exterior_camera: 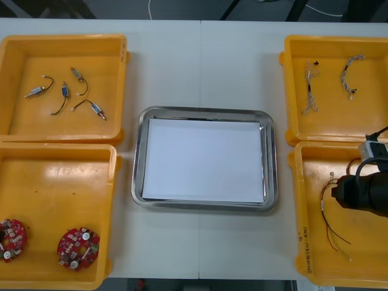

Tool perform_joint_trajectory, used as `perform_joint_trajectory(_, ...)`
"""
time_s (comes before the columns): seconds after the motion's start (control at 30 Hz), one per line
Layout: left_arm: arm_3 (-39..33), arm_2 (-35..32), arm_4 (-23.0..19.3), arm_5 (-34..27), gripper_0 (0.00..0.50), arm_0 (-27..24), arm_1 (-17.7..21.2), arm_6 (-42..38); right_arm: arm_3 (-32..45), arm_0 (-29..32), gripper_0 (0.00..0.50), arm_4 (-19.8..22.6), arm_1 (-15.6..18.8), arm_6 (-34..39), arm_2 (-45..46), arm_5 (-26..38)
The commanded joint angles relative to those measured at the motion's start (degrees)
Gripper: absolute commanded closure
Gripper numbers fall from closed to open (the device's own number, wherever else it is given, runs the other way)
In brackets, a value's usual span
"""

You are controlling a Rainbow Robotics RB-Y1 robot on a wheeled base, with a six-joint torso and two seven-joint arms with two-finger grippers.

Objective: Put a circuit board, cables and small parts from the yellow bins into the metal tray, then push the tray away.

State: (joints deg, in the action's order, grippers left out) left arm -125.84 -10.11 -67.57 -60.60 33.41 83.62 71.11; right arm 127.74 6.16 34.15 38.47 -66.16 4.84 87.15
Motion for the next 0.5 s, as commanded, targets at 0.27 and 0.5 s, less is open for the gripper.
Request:
perform_joint_trajectory(0.27,2.97,8.79,-0.45,0.57,0.0,-7.14,2.69,6.32,-0.92,1.22,0.0,-3.13,-3.22,-0.64,-3.35,-2.25)
perform_joint_trajectory(0.5,4.02,13.45,0.07,0.75,0.0,-11.09,2.95,6.23,-1.62,2.1,0.0,-5.59,-5.25,-1.26,-3.61,-2.86)
